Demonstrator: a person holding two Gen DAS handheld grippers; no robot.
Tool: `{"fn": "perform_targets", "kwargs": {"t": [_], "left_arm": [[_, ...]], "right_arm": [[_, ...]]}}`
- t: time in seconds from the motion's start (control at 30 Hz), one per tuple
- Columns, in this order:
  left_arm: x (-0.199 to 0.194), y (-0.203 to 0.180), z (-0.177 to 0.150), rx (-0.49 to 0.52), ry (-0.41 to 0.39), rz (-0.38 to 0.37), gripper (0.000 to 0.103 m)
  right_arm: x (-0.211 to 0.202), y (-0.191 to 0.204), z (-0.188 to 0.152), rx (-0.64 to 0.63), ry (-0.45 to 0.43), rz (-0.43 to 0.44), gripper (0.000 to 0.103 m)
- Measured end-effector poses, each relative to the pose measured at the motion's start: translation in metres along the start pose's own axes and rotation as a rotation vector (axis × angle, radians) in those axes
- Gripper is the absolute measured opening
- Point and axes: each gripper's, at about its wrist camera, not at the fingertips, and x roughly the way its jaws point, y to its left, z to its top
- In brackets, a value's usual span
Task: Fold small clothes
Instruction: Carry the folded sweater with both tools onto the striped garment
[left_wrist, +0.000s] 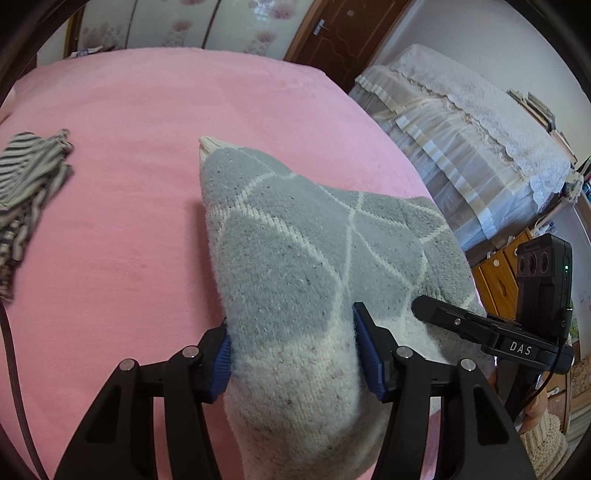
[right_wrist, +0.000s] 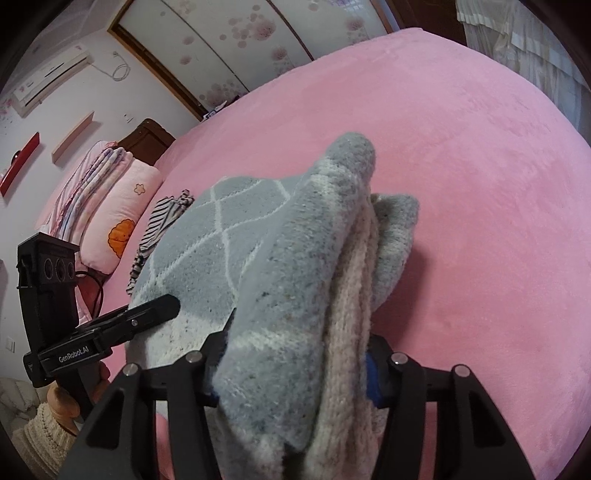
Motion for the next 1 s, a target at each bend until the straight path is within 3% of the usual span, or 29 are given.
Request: {"fn": "perform_targets", "kwargs": {"t": [0.33,0.63,0.8,1.0], "left_arm": [[-0.124,0.081,0.040,-0.025,-0.138,0.082,0.056],[-0.221,0.219,0.120,-0.036,-0.232,0.224,0.056],[-0.240,0.311,0.152,-0.060,-0.257,0.278,0.056],[-0.214,0.412,0.156,-0.137,-0.239,0.276,0.056]], "right_arm": [[0.014,0.114,0.037,-0.085,-0.053,0.109,0.054],[0.104,0.260,0.101,-0.093,-0.082,0.224,0.054],[0.180,0.324,0.121,-0.057,-0.077,0.264,0.054],[0.264,0.360,0.117,-0.025,-0.032,0.245,0.054]]}}
